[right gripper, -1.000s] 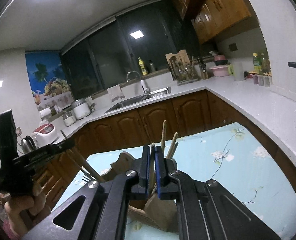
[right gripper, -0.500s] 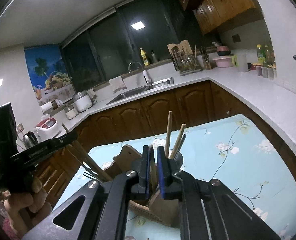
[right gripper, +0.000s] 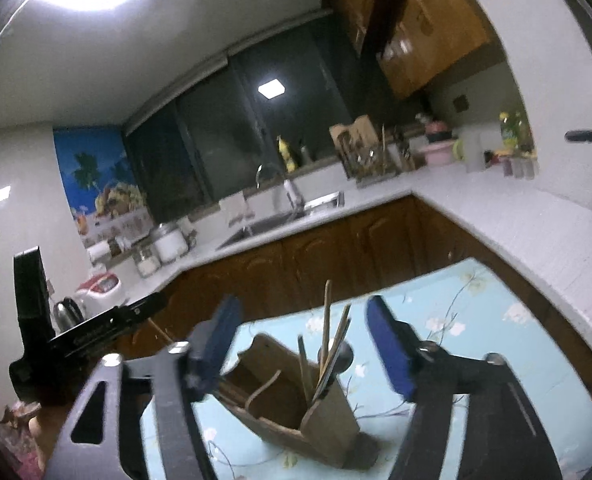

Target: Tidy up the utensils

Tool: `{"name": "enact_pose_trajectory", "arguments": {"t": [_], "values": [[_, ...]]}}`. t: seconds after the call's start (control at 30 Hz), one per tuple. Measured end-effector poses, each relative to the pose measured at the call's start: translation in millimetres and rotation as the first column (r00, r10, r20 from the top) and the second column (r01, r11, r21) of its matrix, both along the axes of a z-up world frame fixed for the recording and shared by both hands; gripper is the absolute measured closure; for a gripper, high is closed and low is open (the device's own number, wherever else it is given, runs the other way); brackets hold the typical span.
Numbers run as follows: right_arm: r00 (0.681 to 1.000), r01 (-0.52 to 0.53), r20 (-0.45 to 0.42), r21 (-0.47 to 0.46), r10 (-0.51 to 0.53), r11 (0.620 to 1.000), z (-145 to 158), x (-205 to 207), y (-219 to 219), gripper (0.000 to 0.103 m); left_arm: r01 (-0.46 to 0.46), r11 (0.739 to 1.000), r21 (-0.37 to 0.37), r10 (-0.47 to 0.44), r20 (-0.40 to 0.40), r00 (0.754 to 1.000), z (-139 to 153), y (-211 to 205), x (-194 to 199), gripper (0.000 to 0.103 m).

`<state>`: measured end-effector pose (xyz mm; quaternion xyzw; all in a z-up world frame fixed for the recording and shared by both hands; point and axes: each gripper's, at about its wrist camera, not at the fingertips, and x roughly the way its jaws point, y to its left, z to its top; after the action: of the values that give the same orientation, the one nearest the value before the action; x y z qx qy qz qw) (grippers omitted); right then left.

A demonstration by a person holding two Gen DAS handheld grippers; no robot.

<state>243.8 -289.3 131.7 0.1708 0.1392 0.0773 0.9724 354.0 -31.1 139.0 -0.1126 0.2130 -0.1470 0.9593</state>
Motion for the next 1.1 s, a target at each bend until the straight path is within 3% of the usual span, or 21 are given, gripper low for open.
{"name": "enact_pose_trajectory", "arguments": {"t": [0.23, 0.37, 0.57, 0.87, 1.1], "values": [[1.000, -0.019, -0.002, 0.005, 0.019, 1.000, -1.5, -21.1, -4.4, 0.009, -0.048, 0.998, -0.034, 0.048, 0.019, 0.999, 7.5, 18.7, -29.0, 0.022], [0.999, -0.025, -0.030, 0.004, 0.025, 1.000, -15.7, -38.4, -3.5, 0.007, -0.091, 0.995, -0.045, 0.092, 0.014, 0.996, -1.1, 34.4, -53.2, 0.013], [0.996, -0.039, -0.086, -0.008, 0.039, 0.999, -38.4, -63.1, -1.9, 0.007, -0.126, 0.991, -0.053, 0.125, -0.034, 0.992, -26.9, 52.0, -92.1, 0.011], [0.992, -0.060, -0.118, -0.053, 0.054, 0.997, -49.5, -96.8, 4.0, 0.007, -0.134, 0.989, -0.056, 0.126, -0.132, 0.983, -62.9, 61.3, -138.5, 0.010], [0.987, -0.137, -0.091, -0.083, 0.130, 0.987, -9.3, -143.3, 2.3, 0.006, -0.102, 0.995, -0.021, 0.099, -0.119, 0.988, -48.3, 62.4, -180.4, 0.010]]}}
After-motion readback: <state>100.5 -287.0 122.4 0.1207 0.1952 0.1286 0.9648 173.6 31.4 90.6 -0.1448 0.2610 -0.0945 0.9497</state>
